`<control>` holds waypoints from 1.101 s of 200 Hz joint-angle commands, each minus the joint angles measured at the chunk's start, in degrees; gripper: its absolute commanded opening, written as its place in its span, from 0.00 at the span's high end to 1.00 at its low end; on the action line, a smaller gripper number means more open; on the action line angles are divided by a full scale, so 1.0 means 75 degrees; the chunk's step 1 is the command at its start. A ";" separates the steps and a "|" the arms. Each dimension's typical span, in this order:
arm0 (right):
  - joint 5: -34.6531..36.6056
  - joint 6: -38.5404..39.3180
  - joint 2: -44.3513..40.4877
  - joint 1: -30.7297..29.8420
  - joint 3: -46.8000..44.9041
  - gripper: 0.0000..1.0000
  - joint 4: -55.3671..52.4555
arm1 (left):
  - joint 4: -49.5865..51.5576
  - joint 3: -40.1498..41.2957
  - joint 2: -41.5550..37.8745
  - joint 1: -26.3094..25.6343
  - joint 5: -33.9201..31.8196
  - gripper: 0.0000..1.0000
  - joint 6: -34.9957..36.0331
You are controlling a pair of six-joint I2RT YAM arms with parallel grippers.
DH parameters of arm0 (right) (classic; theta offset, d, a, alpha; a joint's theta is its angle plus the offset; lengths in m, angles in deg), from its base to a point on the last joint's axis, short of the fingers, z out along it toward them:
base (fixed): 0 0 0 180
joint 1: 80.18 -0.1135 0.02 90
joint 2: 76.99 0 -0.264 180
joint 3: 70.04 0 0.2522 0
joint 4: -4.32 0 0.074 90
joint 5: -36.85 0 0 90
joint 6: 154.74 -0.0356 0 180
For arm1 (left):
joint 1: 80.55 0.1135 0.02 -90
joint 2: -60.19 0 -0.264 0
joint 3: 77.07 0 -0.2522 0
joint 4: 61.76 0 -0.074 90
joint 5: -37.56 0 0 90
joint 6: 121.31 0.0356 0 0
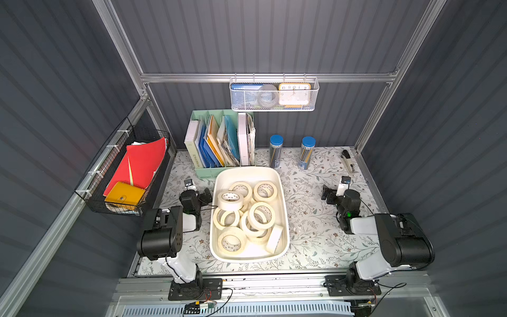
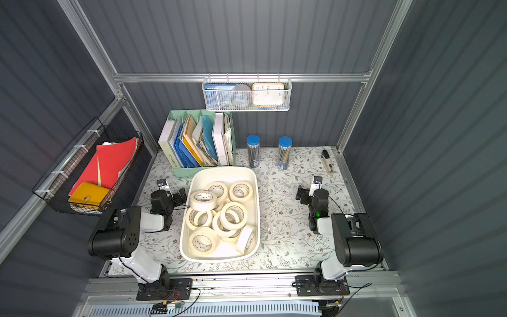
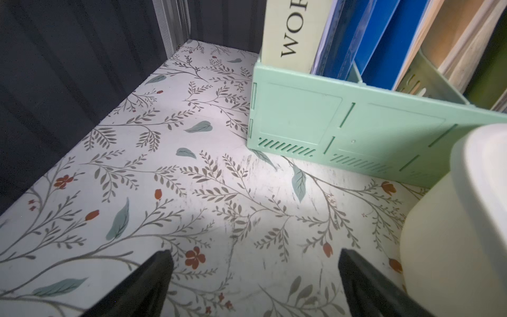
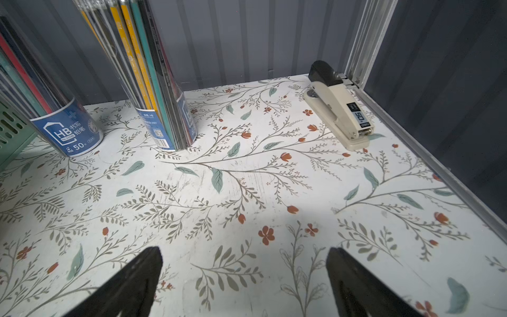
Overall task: Take out the art tape in the storage box
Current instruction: Pick up the art tape from the storage box.
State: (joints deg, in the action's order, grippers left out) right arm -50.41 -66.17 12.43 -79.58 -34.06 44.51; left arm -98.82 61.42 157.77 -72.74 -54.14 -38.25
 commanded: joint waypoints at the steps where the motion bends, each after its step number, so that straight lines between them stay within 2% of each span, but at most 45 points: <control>1: -0.0037 0.0026 0.0043 -0.0011 -0.0056 0.01 0.0083 | -0.0015 0.0026 0.0021 -0.0022 0.0062 0.00 0.0008; 207: -0.0031 -0.0010 0.0041 -0.0001 -0.0030 0.01 0.0033 | 0.0053 -0.0006 0.0023 -0.0025 0.0034 0.00 0.0019; 220: 0.0367 -0.0069 -0.0136 -0.0049 0.0064 0.01 -0.0219 | -0.0073 0.0037 -0.0025 -0.0022 0.0085 0.00 -0.0053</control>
State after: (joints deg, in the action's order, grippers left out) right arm -50.39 -66.22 12.43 -79.58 -34.06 44.51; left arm -98.80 61.44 157.77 -72.74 -54.14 -38.25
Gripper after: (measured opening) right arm 0.989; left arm 0.999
